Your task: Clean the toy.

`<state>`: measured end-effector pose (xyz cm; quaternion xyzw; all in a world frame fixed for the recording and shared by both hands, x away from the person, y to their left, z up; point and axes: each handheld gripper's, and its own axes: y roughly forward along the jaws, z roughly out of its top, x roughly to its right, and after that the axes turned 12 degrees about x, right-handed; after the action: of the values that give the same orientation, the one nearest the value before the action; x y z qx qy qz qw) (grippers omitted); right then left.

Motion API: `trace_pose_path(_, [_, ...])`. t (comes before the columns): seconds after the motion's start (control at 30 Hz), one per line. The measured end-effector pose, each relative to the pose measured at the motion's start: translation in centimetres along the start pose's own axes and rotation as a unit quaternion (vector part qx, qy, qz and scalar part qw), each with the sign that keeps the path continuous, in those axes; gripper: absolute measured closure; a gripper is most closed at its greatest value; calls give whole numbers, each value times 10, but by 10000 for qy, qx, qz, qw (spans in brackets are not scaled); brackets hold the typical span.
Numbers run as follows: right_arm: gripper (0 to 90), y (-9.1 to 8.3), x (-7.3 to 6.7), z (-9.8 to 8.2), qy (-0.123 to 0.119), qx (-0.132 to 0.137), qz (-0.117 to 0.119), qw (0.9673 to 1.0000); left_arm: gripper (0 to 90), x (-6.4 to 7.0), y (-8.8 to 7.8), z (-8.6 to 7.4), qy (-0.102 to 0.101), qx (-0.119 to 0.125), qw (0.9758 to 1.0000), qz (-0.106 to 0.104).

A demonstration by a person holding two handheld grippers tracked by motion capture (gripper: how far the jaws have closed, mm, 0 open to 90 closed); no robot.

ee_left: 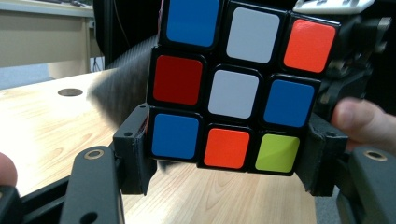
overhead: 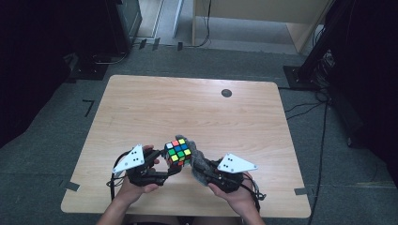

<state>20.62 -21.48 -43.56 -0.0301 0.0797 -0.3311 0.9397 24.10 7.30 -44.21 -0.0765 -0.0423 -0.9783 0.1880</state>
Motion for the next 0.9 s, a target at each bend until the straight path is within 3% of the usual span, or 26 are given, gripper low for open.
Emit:
trace_pose_path(0.1, [738, -8, 0, 7, 248, 651, -14, 9976, 337, 1, 3, -3, -21, -60, 10000, -30])
trace_pose_path(0.2, [737, -3, -4, 3, 89, 406, 202, 9989, 337, 2, 3, -2, -59, -27, 10000, -51])
trace_pose_path(0.3, [736, 3, -2, -3, -122, -159, 40, 9998, 337, 0, 1, 0, -136, 58, 9999, -28])
trace_pose_path(0.33, [736, 2, 0, -3, -106, -133, -39, 9998, 337, 0, 1, 1, -147, 82, 9999, -6])
trace_pose_path(0.43, [736, -7, 3, 3, 244, 480, -131, 9985, 337, 0, 2, -1, -102, -21, 9999, 33])
trace_pose_path(0.47, [735, -9, 2, 5, 264, 641, -93, 9975, 337, 0, 3, -2, -142, -28, 9999, 27])
trace_pose_path(0.5, [734, -8, 0, 6, 190, 672, -13, 9976, 337, 0, 4, -3, -178, -14, 9998, 1])
trace_pose_path(0.57, [733, -3, -5, 3, 30, 476, 188, 9987, 336, 1, 4, -2, -148, -24, 9999, 22])
trace_pose_path(0.63, [733, 0, -5, -2, 2, 348, 212, 9992, 337, -1, 2, -1, -147, -21, 9999, 51])
trace_pose_path(0.7, [733, 2, -1, -3, -42, -30, 149, 9999, 337, -2, 0, 0, -177, 44, 9998, 79])
trace_pose_path(0.73, [733, 2, 1, -4, -100, -33, 15, 9999, 337, -2, 0, 1, -182, 61, 9998, 93])
trace_pose_path(0.83, [732, -4, 3, -1, 273, 419, -6, 9987, 337, -2, 2, -1, -159, -21, 9998, 81])
trace_pose_path(0.9, [733, -4, -1, 1, 204, 578, 80, 9981, 337, -1, 4, -3, -199, -42, 9998, 33])
